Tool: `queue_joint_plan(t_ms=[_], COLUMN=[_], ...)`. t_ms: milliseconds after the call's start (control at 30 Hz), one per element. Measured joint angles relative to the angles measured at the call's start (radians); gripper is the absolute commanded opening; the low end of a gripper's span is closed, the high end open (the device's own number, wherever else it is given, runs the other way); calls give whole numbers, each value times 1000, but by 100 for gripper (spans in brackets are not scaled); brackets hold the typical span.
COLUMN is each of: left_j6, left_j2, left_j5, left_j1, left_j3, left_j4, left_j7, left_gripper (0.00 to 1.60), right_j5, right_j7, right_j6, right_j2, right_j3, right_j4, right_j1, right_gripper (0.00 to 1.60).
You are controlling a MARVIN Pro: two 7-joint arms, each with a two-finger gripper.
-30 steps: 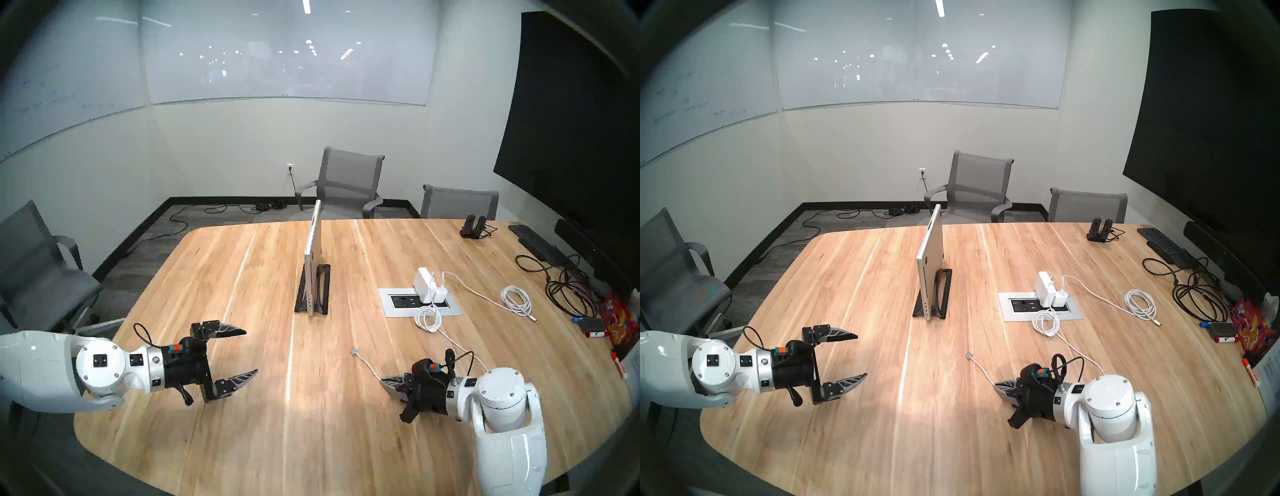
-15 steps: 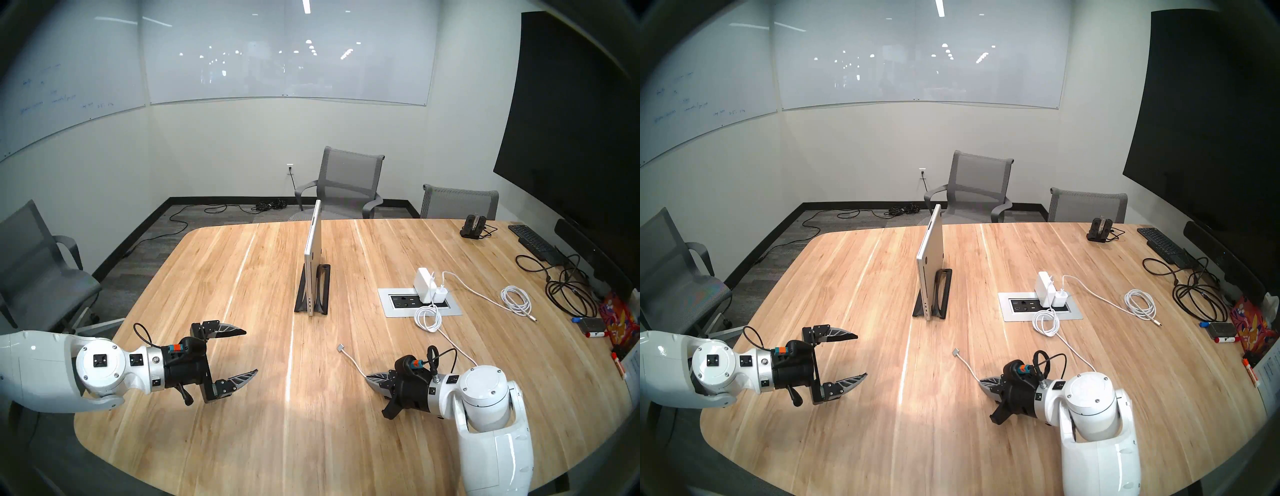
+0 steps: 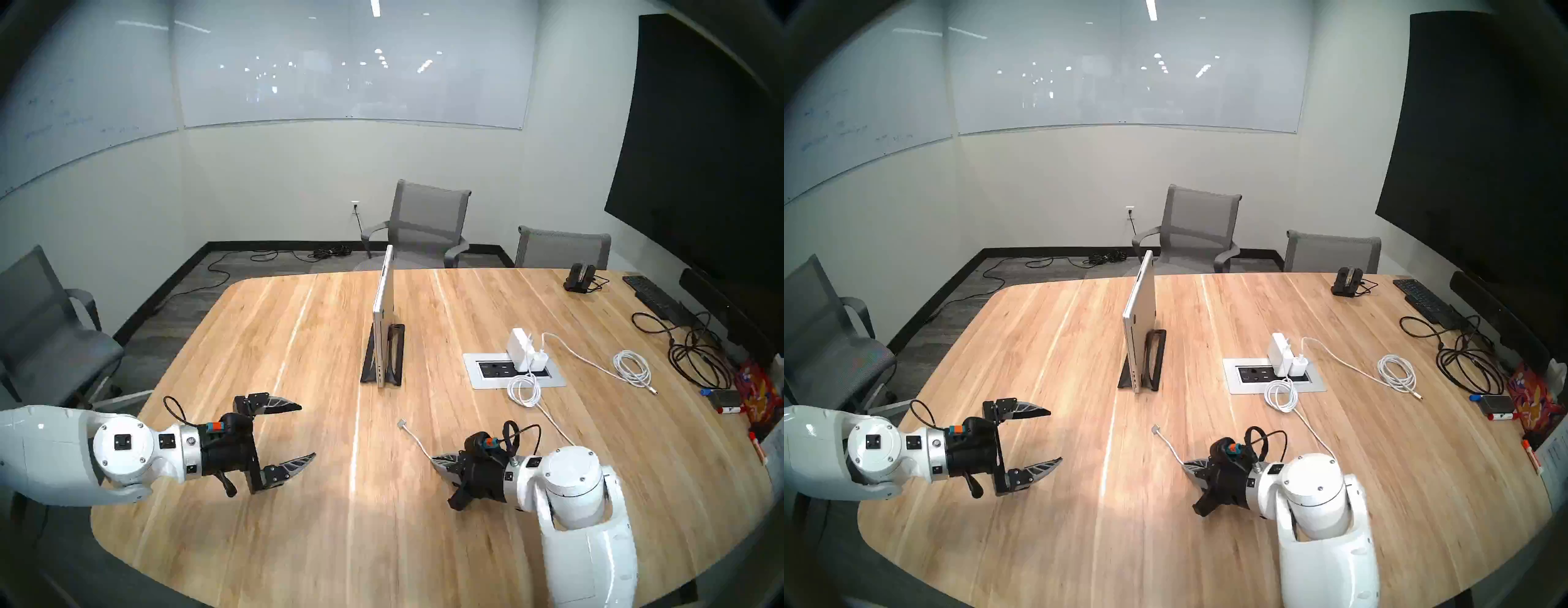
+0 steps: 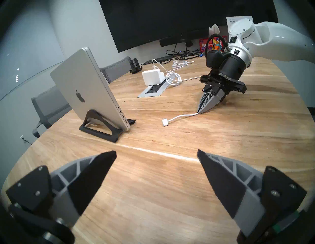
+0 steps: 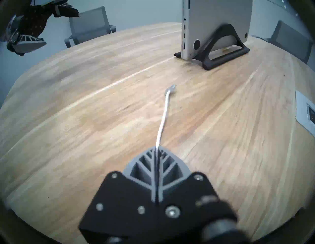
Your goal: Plug the charging cable into the port of a MacBook
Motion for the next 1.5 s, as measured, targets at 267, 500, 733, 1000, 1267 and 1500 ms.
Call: queue_joint_plan(t_ms=[267, 500, 733, 1000, 1267, 1500], left_j6=[0, 0, 0, 0, 0, 0], left_j2=[0, 0, 0, 0, 0, 0], left_j5=[0, 0, 0, 0, 0, 0], left_j1=[0, 0, -1, -1, -1, -1], left_j3=[0, 0, 1, 1, 1, 1], left_j4=[0, 0, 0, 0, 0, 0], left_j7=[0, 0, 0, 0, 0, 0], left_gripper=[160, 160, 160, 160, 160, 160], right_j5=[-1, 5, 36, 76, 91, 90], right_j7=[-34, -62, -105, -158, -181, -192], right_j6=[14, 25, 38, 52, 59, 64], right_j2=[-7, -8, -7, 5, 12, 14], right_j3=[-39, -71, -111, -152, -165, -171], right_j4=[14, 27, 46, 57, 57, 51], right_j1=[12, 22, 30, 32, 30, 26], right_gripper=[0, 0, 0, 0, 7, 24])
